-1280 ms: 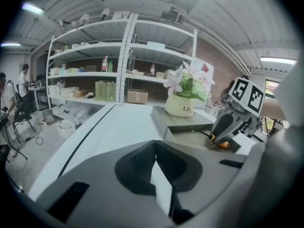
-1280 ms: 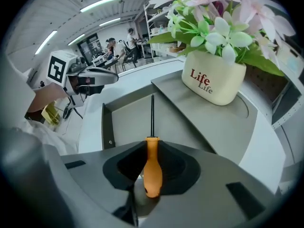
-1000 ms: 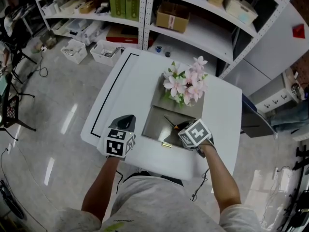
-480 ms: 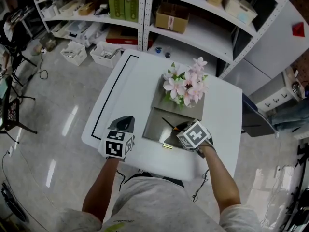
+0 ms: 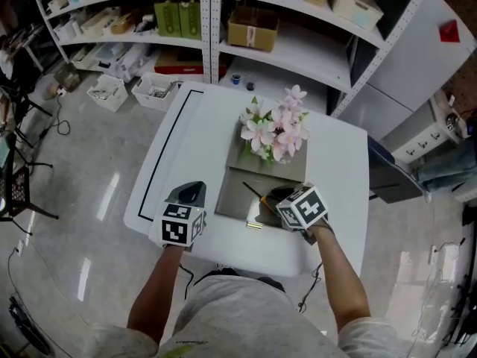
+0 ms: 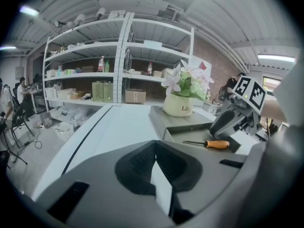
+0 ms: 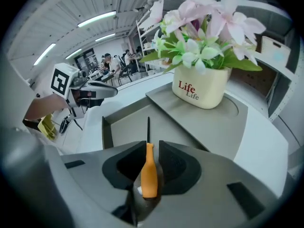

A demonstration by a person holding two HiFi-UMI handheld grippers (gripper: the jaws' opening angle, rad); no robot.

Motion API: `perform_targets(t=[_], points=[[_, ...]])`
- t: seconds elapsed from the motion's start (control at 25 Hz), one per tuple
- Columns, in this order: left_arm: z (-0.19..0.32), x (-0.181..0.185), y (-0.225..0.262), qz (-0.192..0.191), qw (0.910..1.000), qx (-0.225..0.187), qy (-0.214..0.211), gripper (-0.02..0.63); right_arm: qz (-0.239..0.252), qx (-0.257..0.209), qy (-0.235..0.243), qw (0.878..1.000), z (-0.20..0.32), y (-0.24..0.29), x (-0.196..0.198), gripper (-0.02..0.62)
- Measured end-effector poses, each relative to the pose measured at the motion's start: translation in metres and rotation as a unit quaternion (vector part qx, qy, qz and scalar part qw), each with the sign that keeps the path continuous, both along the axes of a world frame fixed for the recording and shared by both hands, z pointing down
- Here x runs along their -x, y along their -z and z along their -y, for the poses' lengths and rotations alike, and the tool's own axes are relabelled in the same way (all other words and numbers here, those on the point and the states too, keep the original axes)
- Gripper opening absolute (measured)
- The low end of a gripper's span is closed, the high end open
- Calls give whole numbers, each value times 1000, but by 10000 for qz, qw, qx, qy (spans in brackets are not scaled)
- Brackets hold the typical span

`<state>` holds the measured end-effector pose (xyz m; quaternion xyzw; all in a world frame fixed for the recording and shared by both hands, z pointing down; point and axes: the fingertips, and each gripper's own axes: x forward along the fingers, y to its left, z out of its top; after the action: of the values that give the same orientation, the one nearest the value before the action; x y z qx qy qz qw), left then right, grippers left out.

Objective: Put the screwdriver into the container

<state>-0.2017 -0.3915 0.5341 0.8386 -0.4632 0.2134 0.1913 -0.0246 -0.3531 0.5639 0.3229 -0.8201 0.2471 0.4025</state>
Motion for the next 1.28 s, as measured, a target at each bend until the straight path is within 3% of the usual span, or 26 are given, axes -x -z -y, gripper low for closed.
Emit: perform_targets(t=[0.36, 0.68, 1.0, 1.28], points=[[2, -20, 22, 2, 9997, -180, -149, 5, 388, -535, -684, 9955, -8, 35, -31, 66], [-13, -45, 48, 52, 9988, -403, -276, 5, 814, -1261, -1330, 9797, -25, 84, -72, 8], [-40, -68, 74, -10, 9972, -689, -278, 5, 1293, -1799, -1683, 9605, -53, 122, -96, 6], [-65, -74, 87, -57, 9959, -894, -92, 5, 1442, -2073, -1782, 9510, -75, 134, -106, 5]])
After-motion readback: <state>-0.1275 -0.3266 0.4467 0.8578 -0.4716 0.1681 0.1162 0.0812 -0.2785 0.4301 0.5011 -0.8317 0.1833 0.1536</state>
